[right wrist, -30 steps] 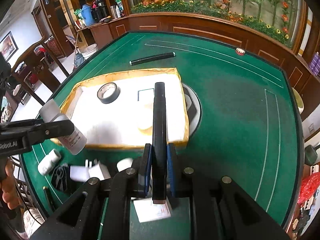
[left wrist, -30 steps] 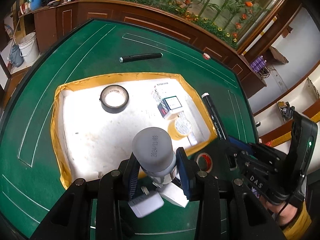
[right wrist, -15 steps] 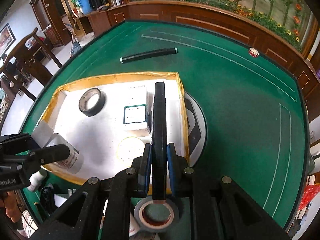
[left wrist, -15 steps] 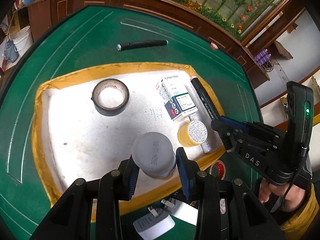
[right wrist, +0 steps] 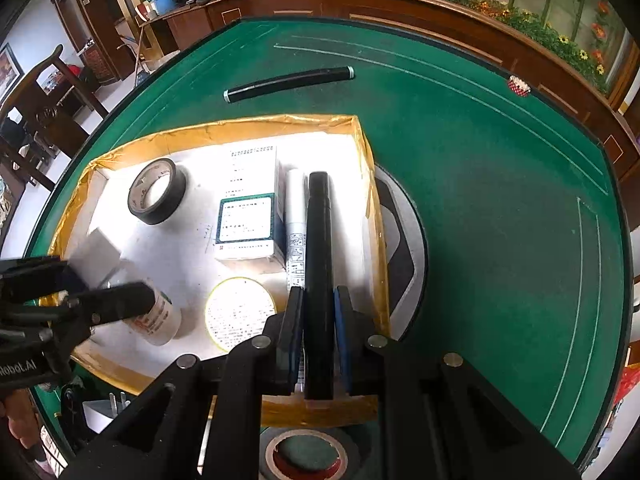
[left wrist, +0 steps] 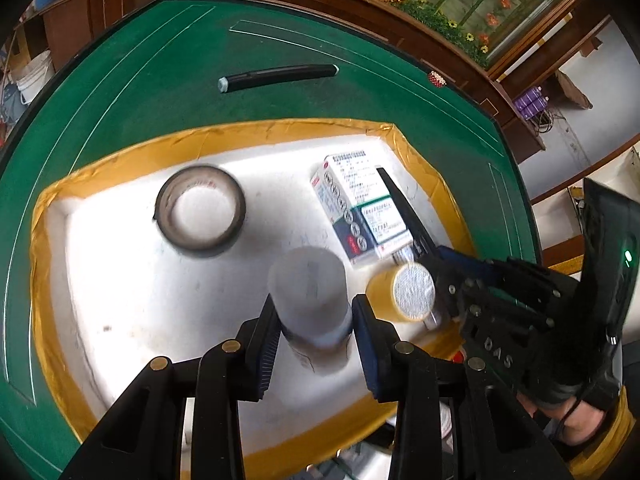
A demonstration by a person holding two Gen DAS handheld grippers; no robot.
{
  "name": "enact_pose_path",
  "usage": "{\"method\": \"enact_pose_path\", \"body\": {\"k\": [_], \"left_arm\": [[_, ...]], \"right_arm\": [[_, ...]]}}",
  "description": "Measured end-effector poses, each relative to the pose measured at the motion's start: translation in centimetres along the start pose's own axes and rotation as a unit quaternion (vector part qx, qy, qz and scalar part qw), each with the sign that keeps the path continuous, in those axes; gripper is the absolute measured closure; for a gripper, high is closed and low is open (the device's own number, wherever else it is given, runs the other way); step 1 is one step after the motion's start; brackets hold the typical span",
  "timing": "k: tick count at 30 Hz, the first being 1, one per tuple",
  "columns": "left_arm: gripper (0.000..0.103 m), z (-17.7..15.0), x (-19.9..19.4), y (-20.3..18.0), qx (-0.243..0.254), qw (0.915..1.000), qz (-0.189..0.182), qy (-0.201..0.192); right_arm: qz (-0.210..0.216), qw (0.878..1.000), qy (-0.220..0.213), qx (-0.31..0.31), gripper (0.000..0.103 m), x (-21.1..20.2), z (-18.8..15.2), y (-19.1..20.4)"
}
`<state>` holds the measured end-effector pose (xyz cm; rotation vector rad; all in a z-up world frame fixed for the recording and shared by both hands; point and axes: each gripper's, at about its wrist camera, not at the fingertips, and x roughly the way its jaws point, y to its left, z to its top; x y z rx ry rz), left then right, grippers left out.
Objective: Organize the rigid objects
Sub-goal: 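Carry white bottle into foam tray with left tool while right tool carries black marker there, then open both tools to release bottle and marker in tray, then withdraw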
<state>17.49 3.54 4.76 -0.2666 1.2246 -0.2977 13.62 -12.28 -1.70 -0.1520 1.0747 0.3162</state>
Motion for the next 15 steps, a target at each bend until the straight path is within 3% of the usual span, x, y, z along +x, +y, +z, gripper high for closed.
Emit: {"method": "enact_pose_path", "body": {"k": [15], "left_arm": [[0.067,1.8,2.9,-0.2,0.007,0.9997,0.017,0.017]], "right_arm": [[0.004,1.0,-0.005,0.005,0.089,-0.1,0.0,-0.5]]}}
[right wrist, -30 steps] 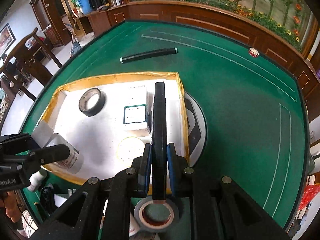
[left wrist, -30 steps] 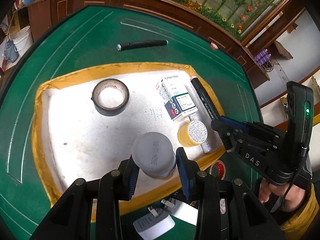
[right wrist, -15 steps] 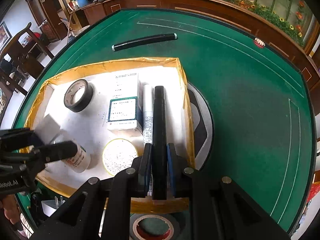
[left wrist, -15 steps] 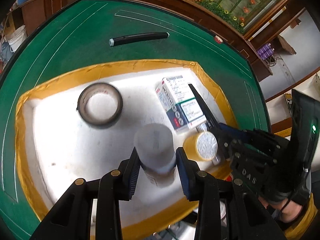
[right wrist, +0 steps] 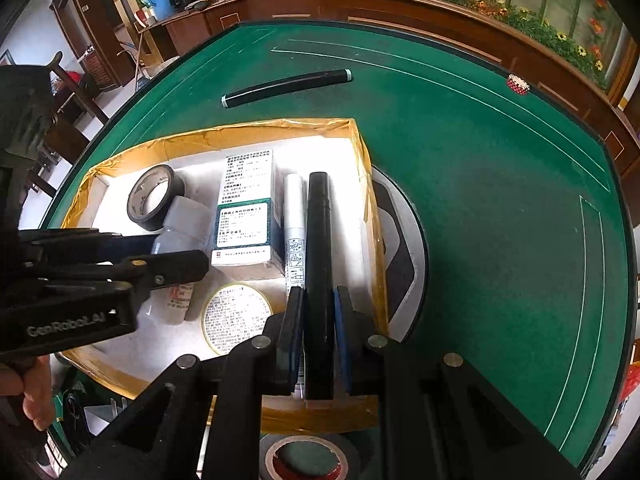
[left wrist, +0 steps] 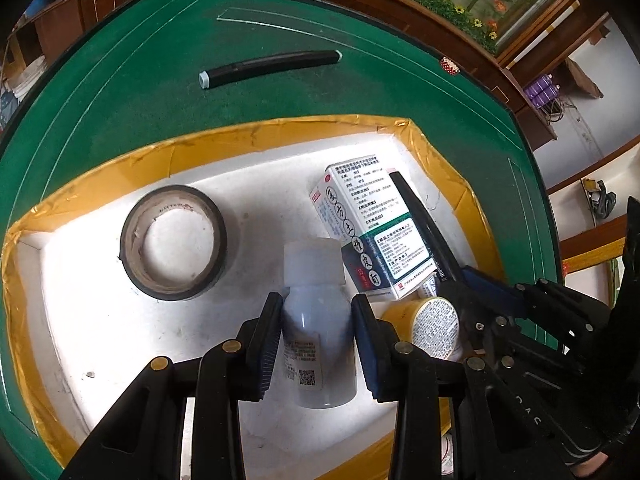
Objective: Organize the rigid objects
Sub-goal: 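Open both tools to release bottle and marker in tray, then withdraw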
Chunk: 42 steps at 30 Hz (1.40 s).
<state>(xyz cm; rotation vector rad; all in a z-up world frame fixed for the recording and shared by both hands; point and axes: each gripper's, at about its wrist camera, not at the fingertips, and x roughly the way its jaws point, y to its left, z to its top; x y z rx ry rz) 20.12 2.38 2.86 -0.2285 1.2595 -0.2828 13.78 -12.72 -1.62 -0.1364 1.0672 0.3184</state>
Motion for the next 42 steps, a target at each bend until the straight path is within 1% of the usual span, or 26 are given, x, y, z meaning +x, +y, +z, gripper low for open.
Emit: {"method": "enact_pose_path", "body": {"k": [2,4,5,7,10,11,19,22,24,26,31,33,34,37,40,42], "left_arm": [[0.066,0.1,-0.2,0.2,-0.004,1.0,-0.003,-0.001],[0.06,0.0,-0.5,0.4,-0.009,1.0,-0.001,-0.003],[0.048,0.0,-0.7,0.4,-0.011,0.9999,-0.001,-0.006],[0.034,-0.2,-1.5,0.5,-0.018,0.9997,0.003,-0.017],[0.033,-0.6,-2.2,0.7,-0.026,0.9994,-0.001,-0.022],[0.033,-0.7,-2.4,0.7,-0.027,0.9994,0.0,-0.022],[0.033,-3.1,-5.1,-0.7,-0.013,0.999,0.011,-0.04],[0.028,-4.2,-6.1,-1.5,-0.002,0.9986,0.02,-0.049],[0.028,-4.9,-6.9,-2.1,0.009,0.9981,0.026,-0.056],[0.027,-5.3,-7.5,-2.9,0.021,0.9973,0.034,-0.061],[0.027,-7.2,-8.8,-4.7,0.045,0.9952,0.045,-0.075],[0.024,-8.2,-9.2,-5.1,0.049,0.9947,0.044,-0.078],[0.024,-8.9,-9.3,-5.3,0.049,0.9948,0.042,-0.078],[0.024,-10.6,-8.9,-5.5,0.049,0.9959,0.041,-0.064],[0.024,-12.3,-8.5,-5.6,0.047,0.9967,0.044,-0.05],[0.024,-12.9,-8.3,-5.6,0.043,0.997,0.047,-0.044]], "right_arm": [[0.0,1.0,0.0,0.0,0.089,0.0,0.0,0.0],[-0.001,1.0,0.0,0.001,0.089,0.0,0.1,0.0],[-0.002,1.0,-0.001,0.003,0.089,-0.1,0.1,0.0],[-0.001,1.0,-0.004,0.007,0.087,-0.3,0.2,-0.1],[-0.005,1.0,-0.014,0.005,0.085,-1.1,0.2,0.0],[-0.007,1.0,-0.017,0.004,0.083,-1.4,0.2,0.1],[-0.002,0.999,-0.049,0.017,0.08,-4.7,-0.7,-0.1],[0.004,0.998,-0.057,0.023,0.074,-5.9,-1.7,-0.1],[0.008,0.998,-0.062,0.026,0.069,-6.5,-2.4,-0.1],[0.013,0.997,-0.066,0.028,0.062,-7.2,-3.3,0.1],[0.02,0.996,-0.079,0.032,0.055,-8.6,-6.3,-0.1],[0.012,0.995,-0.091,0.023,0.053,-9.3,-8.1,-0.1],[0.0,0.995,-0.1,0.014,0.05,-9.8,-9.3,0.0],[-0.03,0.992,-0.123,-0.007,0.043,-10.7,-12.2,-0.2],[-0.065,0.987,-0.143,-0.02,0.042,-11.5,-15.6,-1.0],[-0.094,0.983,-0.152,-0.025,0.041,-11.8,-17.7,-2.3]]}}
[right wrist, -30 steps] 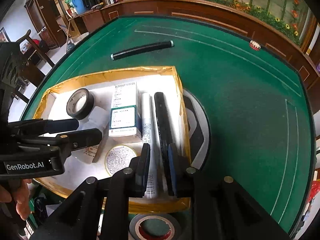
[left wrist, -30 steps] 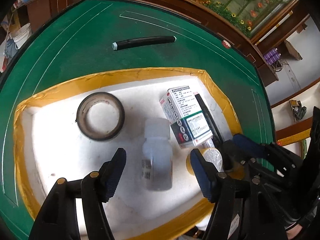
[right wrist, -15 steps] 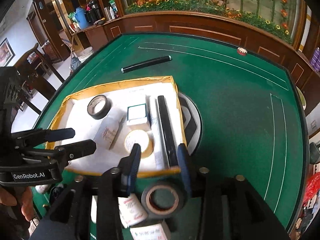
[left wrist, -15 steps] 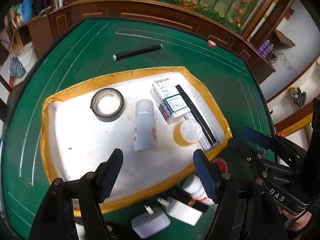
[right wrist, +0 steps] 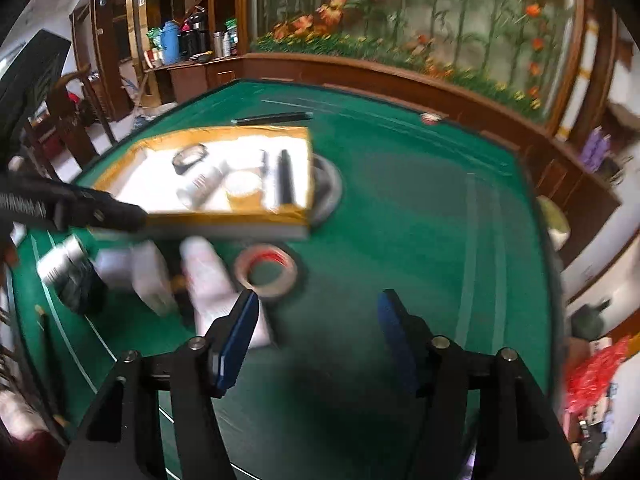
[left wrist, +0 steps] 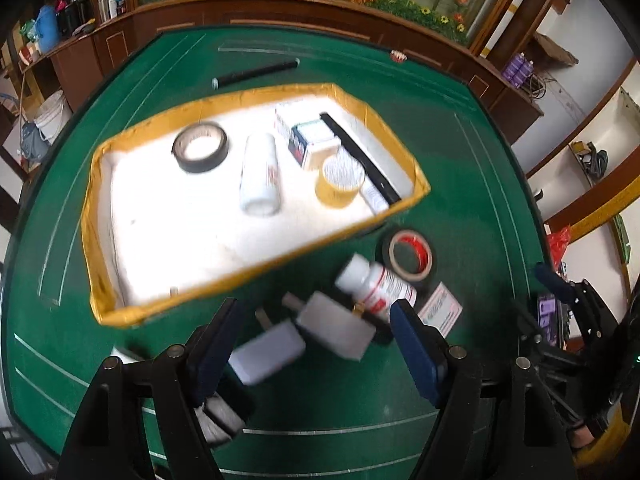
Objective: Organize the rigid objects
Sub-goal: 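Move left tool toward white rectangular block while right tool approaches pink-labelled medicine box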
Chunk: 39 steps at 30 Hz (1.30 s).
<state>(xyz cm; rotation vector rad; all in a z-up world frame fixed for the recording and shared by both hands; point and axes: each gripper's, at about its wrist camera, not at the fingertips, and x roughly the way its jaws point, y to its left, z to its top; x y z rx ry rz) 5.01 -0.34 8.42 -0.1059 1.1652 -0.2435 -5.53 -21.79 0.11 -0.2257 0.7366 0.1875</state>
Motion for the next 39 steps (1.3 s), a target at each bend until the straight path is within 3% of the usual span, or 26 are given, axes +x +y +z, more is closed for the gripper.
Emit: {"method": "enact_pose_path", "body": {"k": [3,7,14,22,25,27,31,39], "left_arm": [[0.024,-0.6,0.2,-0.1,-0.008,0.9999,0.003,0.006],[0.024,-0.9,-0.2,-0.7,-0.007,0.9999,0.009,0.006],[0.024,-1.1,-0.5,-1.7,0.002,0.9998,0.017,0.01],[0.024,-1.3,-0.5,-2.0,0.0,0.9997,0.021,0.015],[0.024,-1.2,-0.6,-1.8,-0.003,0.9997,0.021,0.013],[0.024,-1.1,-0.6,-1.6,-0.007,0.9998,0.019,0.008],[0.024,-0.9,0.0,-1.2,-0.015,0.9997,0.017,0.01],[0.024,-1.3,0.6,-1.3,-0.002,0.9999,0.005,0.009]], "right_arm": [[-0.014,1.0,0.005,0.006,0.039,0.0,-2.0,-2.0],[-0.001,1.0,0.012,0.018,0.04,1.3,-3.4,-3.9],[-0.026,0.998,-0.021,-0.051,0.04,3.4,-0.1,-3.4],[-0.027,0.997,-0.005,-0.069,0.04,5.9,0.7,-3.5],[-0.01,0.998,0.028,-0.059,0.04,7.4,0.4,-3.8],[-0.023,0.998,0.014,-0.058,0.04,6.7,0.4,-3.8],[0.008,0.999,-0.012,-0.049,0.039,4.3,1.4,-2.7],[0.052,0.998,0.008,-0.037,0.038,3.7,1.9,-0.2]]}}
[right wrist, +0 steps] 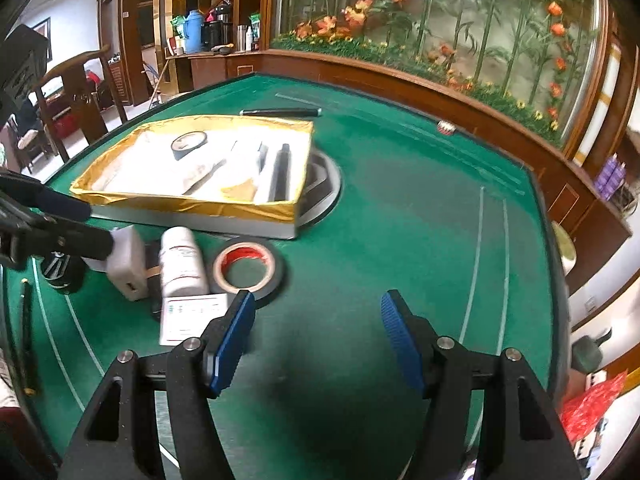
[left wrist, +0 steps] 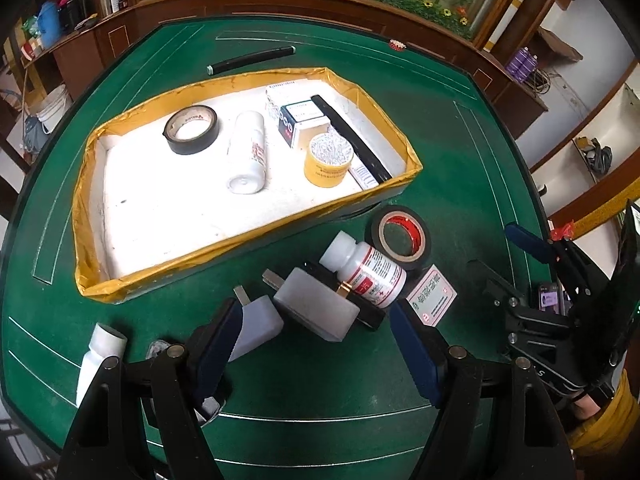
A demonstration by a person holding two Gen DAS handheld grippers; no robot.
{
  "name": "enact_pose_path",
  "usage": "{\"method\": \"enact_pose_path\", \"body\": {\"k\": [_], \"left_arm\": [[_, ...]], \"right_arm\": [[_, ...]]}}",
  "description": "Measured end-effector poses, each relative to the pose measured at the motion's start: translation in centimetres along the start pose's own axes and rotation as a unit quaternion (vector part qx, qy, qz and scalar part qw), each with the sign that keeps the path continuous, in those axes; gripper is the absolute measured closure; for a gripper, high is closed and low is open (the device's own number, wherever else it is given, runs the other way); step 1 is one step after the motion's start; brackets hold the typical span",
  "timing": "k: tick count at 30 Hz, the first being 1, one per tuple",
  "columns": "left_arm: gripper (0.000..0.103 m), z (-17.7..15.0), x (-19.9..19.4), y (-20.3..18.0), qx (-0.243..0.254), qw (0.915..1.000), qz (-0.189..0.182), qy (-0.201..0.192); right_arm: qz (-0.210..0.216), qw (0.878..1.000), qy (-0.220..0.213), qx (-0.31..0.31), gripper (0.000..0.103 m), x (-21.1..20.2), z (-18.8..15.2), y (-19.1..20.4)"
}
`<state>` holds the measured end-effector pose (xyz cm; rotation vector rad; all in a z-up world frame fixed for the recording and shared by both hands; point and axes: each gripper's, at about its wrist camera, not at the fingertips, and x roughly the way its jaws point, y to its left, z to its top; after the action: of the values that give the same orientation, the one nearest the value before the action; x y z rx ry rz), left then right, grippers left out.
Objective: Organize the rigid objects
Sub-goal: 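Move left tool toward white rectangular block while right tool approaches pink-labelled medicine box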
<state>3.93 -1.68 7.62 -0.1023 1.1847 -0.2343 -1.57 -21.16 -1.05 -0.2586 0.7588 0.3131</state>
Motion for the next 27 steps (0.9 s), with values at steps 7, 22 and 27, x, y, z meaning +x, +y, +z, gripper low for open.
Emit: {"method": "enact_pose_path", "body": {"k": [7,22,27], "left_arm": [[0.024,-0.7,0.7,1.1,-0.011,0.9999,0.002,0.012],[0.024,-0.5,1.2,0.3,0.014,0.9997,0.003,0.021],[0.024,-0.6,1.2,0.0,0.023,0.9995,0.005,0.019]], "right_arm": [[-0.068,0.997,0.011,-0.016,0.038,1.2,-0.9,-1.1],[-0.056,0.998,0.007,-0.011,0.037,1.1,-0.5,-2.3],[-0.041,0.999,0.014,-0.009,0.037,1.2,-0.1,-1.4]]}}
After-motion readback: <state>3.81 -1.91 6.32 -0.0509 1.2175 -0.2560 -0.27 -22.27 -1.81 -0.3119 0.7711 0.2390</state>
